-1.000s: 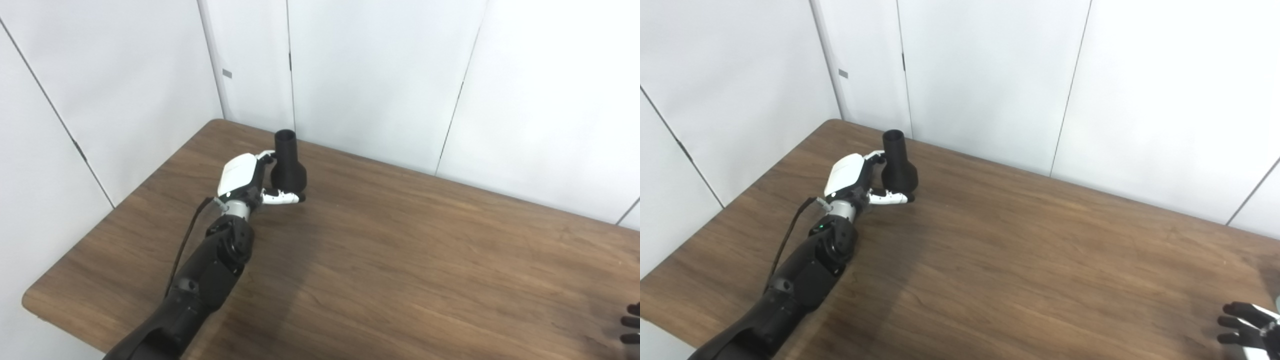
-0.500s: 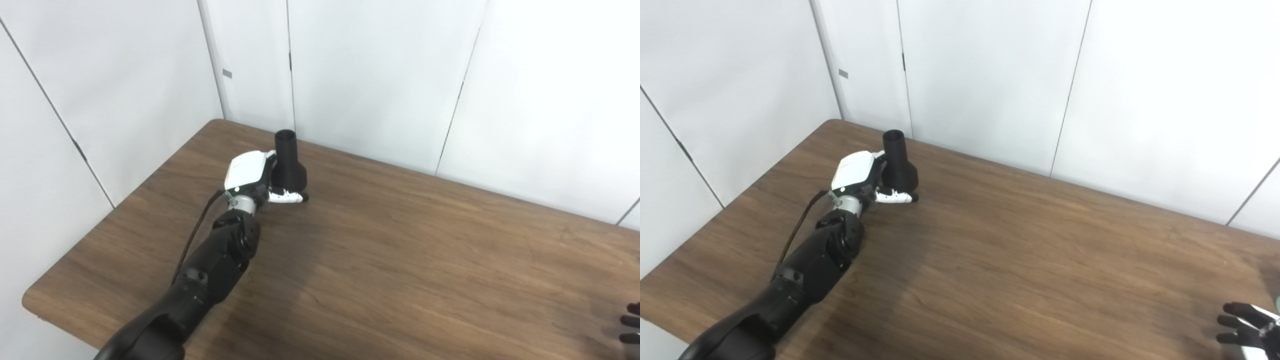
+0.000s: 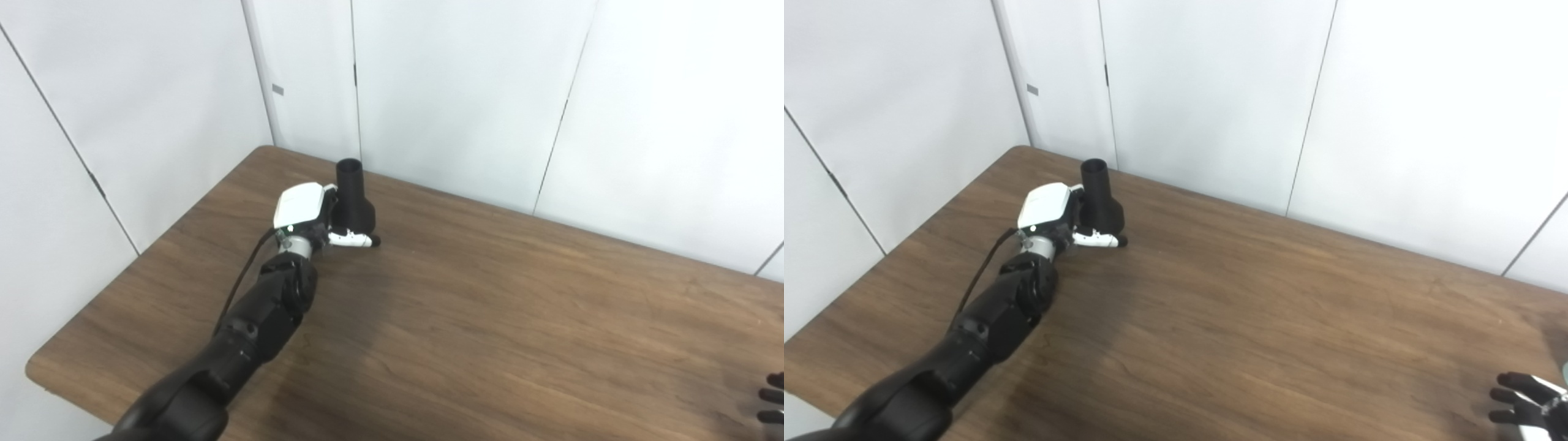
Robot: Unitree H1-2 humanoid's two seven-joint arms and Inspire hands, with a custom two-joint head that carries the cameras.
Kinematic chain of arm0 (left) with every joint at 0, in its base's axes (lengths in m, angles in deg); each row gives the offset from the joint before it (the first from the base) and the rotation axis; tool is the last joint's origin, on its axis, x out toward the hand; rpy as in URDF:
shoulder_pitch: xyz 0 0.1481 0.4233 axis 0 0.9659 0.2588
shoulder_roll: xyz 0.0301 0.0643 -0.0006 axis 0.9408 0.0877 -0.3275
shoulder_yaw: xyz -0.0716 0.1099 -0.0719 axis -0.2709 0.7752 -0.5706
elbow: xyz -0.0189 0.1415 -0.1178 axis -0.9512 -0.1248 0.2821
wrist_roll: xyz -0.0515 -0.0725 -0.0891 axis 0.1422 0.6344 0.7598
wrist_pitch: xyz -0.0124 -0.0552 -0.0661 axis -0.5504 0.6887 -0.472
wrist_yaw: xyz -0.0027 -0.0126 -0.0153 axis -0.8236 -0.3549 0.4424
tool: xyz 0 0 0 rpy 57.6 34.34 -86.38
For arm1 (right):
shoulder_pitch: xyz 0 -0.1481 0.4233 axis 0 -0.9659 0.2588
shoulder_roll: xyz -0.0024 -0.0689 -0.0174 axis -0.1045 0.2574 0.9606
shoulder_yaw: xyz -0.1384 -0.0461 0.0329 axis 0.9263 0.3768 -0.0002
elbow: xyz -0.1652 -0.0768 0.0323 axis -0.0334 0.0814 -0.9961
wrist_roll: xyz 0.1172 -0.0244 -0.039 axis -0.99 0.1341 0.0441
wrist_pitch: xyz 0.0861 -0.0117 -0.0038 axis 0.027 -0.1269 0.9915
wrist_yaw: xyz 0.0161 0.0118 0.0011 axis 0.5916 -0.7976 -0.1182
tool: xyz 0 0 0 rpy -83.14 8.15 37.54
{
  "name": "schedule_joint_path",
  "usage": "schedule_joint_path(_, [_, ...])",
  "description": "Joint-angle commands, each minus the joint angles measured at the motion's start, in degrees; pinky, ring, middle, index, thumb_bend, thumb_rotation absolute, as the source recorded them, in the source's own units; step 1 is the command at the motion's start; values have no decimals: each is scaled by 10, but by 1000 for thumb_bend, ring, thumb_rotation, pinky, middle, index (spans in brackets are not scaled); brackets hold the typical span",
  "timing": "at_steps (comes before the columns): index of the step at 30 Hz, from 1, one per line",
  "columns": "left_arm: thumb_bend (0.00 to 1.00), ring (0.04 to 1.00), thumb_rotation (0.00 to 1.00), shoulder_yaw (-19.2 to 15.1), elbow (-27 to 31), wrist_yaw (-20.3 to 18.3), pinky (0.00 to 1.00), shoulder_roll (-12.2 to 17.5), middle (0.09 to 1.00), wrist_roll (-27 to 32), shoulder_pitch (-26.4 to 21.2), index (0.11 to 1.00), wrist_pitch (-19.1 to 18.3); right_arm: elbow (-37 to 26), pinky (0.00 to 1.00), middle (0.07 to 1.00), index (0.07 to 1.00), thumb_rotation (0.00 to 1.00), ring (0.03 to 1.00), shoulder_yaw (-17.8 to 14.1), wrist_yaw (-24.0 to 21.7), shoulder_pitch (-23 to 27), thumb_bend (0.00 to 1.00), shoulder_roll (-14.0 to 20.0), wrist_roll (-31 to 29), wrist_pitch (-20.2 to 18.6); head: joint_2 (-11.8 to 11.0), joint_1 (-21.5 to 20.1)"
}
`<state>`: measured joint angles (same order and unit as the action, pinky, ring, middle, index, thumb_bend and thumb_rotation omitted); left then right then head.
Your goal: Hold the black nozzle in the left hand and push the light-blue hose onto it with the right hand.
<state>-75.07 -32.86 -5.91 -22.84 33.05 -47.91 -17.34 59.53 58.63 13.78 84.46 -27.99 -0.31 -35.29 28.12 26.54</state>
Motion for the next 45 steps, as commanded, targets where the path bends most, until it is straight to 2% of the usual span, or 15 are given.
schedule_joint_path(1, [978,741,141,11,-20,-23,930,3,650,0,19,645,-7,-12,444,626,582,695,591,-2,1,-1,816,0,-1,9,1,0])
schedule_joint_path(4, [921,683,33,8,-34,5,939,0,595,5,22,574,15,-15,445,626,580,684,591,-2,1,-1,815,0,-4,6,2,-1])
schedule_joint_path(5, [686,645,13,5,-38,18,944,-2,544,7,24,509,25,-15,448,628,582,690,594,-2,1,-2,817,0,-2,6,2,-1])
schedule_joint_path(6, [607,629,6,3,-41,27,944,-3,529,8,26,484,32,-16,449,628,583,693,595,-2,1,-2,818,0,-1,7,2,-1])
schedule_joint_path(8, [539,617,1,3,-52,42,951,-5,520,9,27,458,44,-15,451,629,583,695,596,-2,1,-2,819,1,-1,8,3,-1])
schedule_joint_path(22, [521,561,0,8,-53,70,967,-3,441,6,40,515,67,-17,461,635,591,680,604,-3,-4,-4,803,2,-9,8,6,-3])
schedule_joint_path(27, [523,550,0,16,-61,73,966,-2,456,0,41,512,76,-20,453,629,585,676,596,-2,0,-4,800,-1,-6,8,7,-7])
schedule_joint_path(32, [520,536,0,27,-67,91,952,-1,433,-8,46,522,93,-26,447,624,582,682,591,-1,1,-5,808,-2,-3,5,7,-11])
schedule_joint_path(41, [522,579,0,21,-24,108,938,-8,454,2,76,517,109,-38,428,606,569,694,569,-6,8,-7,849,-5,1,4,13,-27])
schedule_joint_path(45, [523,557,0,25,2,126,929,-14,458,-8,89,515,121,-56,416,597,558,681,557,-8,9,-7,881,-6,-3,-24,13,-34])
